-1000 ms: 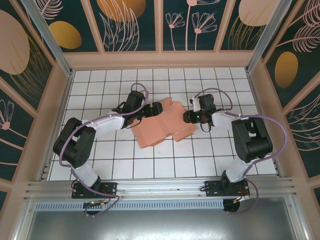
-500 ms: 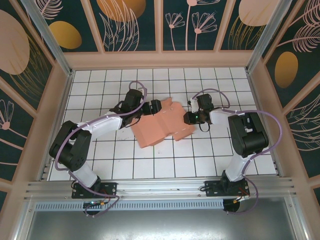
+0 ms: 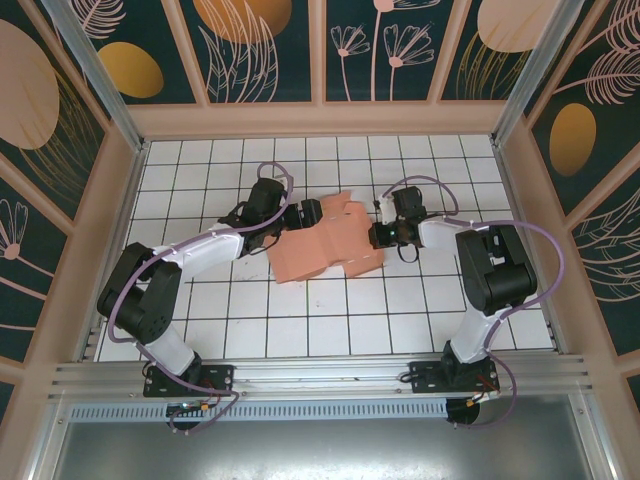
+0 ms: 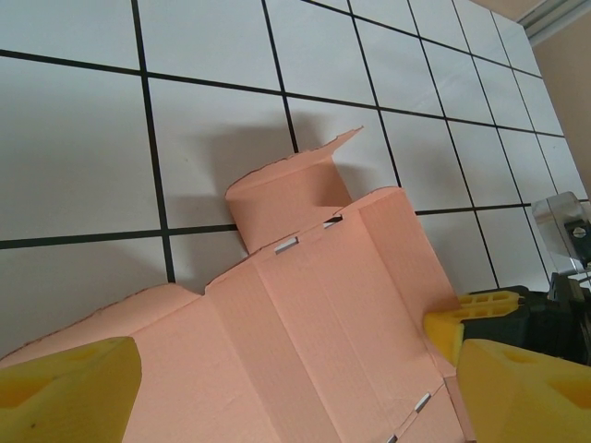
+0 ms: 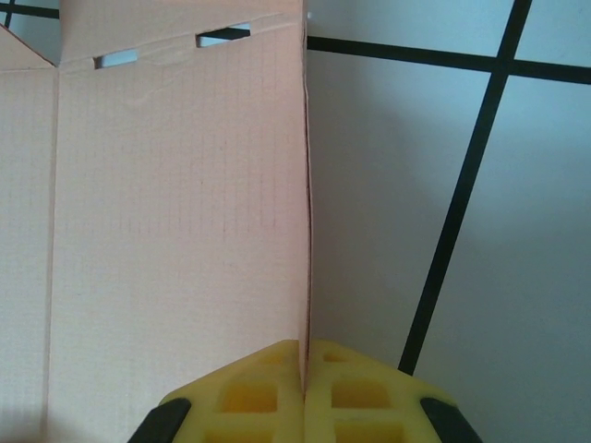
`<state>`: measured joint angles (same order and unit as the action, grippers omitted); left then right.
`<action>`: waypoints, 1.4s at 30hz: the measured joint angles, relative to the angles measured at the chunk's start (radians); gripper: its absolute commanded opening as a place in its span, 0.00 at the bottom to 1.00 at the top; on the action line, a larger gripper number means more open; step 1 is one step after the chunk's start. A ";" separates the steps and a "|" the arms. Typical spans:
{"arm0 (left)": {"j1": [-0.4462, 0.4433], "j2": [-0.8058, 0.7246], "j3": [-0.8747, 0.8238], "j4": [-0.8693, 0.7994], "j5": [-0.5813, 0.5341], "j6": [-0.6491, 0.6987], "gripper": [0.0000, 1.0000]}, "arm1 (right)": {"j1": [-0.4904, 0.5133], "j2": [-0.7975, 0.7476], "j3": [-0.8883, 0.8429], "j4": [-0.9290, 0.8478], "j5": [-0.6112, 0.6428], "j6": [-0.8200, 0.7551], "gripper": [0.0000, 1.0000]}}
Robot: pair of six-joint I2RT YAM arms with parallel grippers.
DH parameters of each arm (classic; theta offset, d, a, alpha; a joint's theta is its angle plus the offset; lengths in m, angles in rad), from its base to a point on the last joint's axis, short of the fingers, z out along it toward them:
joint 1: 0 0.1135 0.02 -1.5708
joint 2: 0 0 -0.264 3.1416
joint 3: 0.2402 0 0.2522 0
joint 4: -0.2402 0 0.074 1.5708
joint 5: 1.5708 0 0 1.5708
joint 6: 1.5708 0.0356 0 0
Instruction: Fold the paper box
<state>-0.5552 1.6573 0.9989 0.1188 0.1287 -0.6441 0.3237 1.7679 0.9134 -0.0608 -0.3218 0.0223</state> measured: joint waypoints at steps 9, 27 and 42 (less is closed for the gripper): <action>0.000 0.000 0.000 0.001 -0.018 -0.013 0.99 | 0.063 -0.046 0.000 -0.008 0.155 -0.054 0.00; 0.097 0.014 0.035 -0.011 -0.029 -0.085 0.99 | 0.286 -0.161 -0.095 0.196 0.703 -0.388 0.00; 0.170 0.034 0.051 -0.018 0.002 -0.101 0.99 | 0.408 -0.054 -0.220 0.719 1.114 -0.869 0.00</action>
<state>-0.3851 1.6917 1.0496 0.1009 0.1307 -0.7456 0.7315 1.7138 0.6937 0.6582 0.7921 -0.8467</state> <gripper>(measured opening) 0.988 0.042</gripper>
